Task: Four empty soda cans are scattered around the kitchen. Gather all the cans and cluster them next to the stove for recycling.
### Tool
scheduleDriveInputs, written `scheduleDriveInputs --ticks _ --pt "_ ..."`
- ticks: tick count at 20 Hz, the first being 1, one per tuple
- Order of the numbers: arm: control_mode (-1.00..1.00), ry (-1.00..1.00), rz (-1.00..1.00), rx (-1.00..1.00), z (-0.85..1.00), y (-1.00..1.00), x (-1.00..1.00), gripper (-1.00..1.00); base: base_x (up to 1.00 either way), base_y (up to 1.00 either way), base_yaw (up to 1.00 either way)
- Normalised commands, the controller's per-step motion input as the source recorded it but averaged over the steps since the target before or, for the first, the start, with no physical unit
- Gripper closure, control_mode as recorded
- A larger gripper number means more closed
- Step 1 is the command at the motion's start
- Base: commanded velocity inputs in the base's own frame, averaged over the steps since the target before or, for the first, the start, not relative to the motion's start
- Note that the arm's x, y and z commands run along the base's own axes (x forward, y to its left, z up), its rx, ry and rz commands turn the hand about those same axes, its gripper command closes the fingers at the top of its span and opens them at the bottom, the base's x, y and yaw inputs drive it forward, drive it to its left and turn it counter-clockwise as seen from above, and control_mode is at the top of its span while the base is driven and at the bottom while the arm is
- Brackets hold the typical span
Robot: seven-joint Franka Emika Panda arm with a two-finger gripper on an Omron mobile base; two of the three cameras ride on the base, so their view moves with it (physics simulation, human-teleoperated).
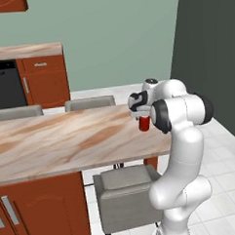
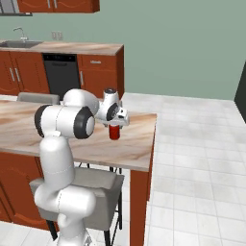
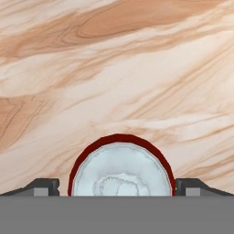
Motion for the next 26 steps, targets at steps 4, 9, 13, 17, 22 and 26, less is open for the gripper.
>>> scheduleDriveInputs --ticks 4,9,13,17,22,26 --pt "-1.00 0.02 0.00 0.00 -0.04 0.00 0.00 -1.00 0.00 0.00 0.00" --pt "-1.00 0.00 0.00 0.00 0.00 0.00 0.00 -1.00 0.00 0.00 0.00" --pt "-1.00 0.00 0.00 0.00 -0.01 0.00 0.00 -1.00 0.00 0.00 0.00" --pt "-1.00 0.01 0.00 0.00 -0.08 0.00 0.00 -1.00 0.00 0.00 0.00" --pt "-1.00 0.04 0.00 0.00 -0.15 0.00 0.00 1.00 0.00 0.00 0.00" --pt "-1.00 0.02 0.00 0.00 -0.04 0.00 0.00 1.00 0.00 0.00 0.00"
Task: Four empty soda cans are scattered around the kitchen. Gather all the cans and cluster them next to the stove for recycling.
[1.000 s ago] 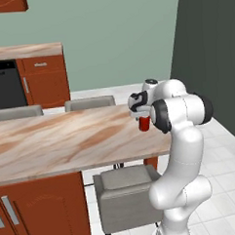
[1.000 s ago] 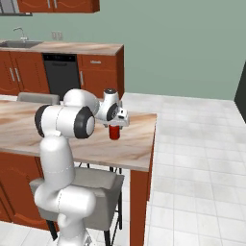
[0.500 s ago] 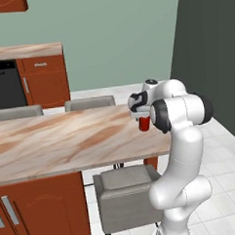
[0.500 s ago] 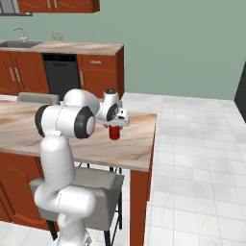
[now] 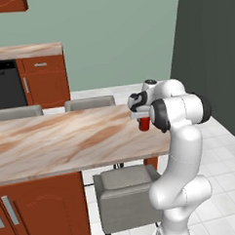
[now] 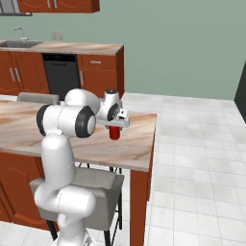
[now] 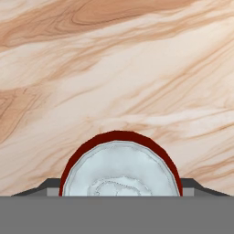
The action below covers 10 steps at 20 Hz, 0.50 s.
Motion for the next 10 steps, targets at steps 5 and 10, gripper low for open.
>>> scheduleDriveInputs --ticks 5,10 --pt "-1.00 0.00 0.00 0.00 -0.01 0.00 0.00 1.00 0.00 0.00 0.00" --pt "-1.00 0.00 0.00 0.00 0.09 0.00 -0.03 1.00 0.00 0.00 0.00"
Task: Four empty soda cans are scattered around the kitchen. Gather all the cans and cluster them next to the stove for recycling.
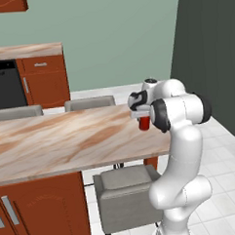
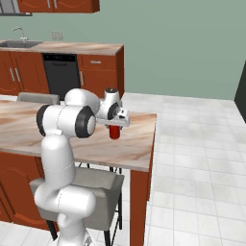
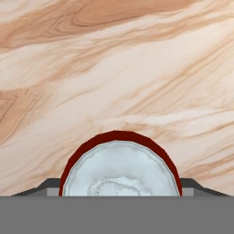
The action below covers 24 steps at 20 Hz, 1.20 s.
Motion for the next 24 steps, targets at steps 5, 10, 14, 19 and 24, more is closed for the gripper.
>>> scheduleDriveInputs --ticks 5,10,14,19,24 --pt "-1.00 -0.01 0.01 0.00 0.26 0.07 -0.15 1.00 0.00 0.00 0.00" --pt "-1.00 0.00 0.00 0.00 0.40 0.08 -0.10 1.00 0.00 0.00 0.00" --pt "-1.00 0.00 0.00 0.00 0.41 0.02 -0.33 1.00 0.00 0.00 0.00" --pt "-1.00 0.02 0.00 0.00 0.52 0.08 -0.26 1.00 0.00 0.00 0.00" --pt "-1.00 0.02 0.00 0.00 0.47 0.04 -0.24 1.00 0.00 0.00 0.00"
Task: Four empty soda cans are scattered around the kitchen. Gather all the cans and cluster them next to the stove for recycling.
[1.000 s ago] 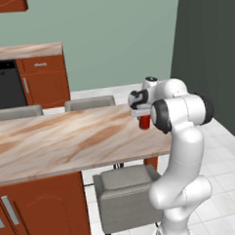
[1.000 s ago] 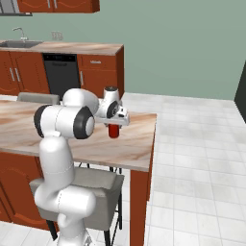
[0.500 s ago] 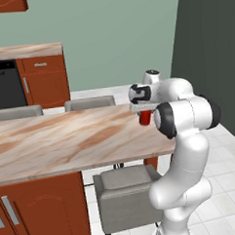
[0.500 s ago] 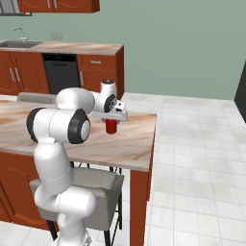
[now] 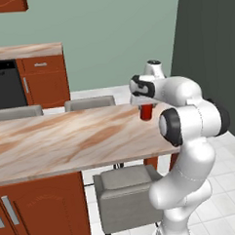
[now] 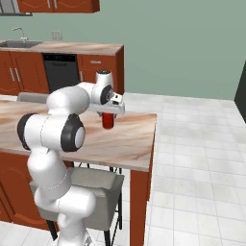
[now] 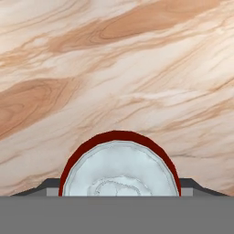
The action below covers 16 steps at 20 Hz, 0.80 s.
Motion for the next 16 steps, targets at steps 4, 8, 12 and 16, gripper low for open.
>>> scheduleDriveInputs --ticks 4,8,12,16 --pt "-1.00 0.00 0.00 0.00 0.27 0.00 -0.26 1.00 0.00 0.00 0.00" --pt "-1.00 0.01 0.00 0.00 0.22 0.00 -0.41 1.00 0.00 0.00 0.00" --pt "-1.00 0.01 0.00 0.00 0.19 0.00 -0.52 1.00 0.00 0.00 0.00" --pt "-1.00 0.00 0.00 0.00 0.20 0.00 -0.53 1.00 0.00 0.00 0.00"
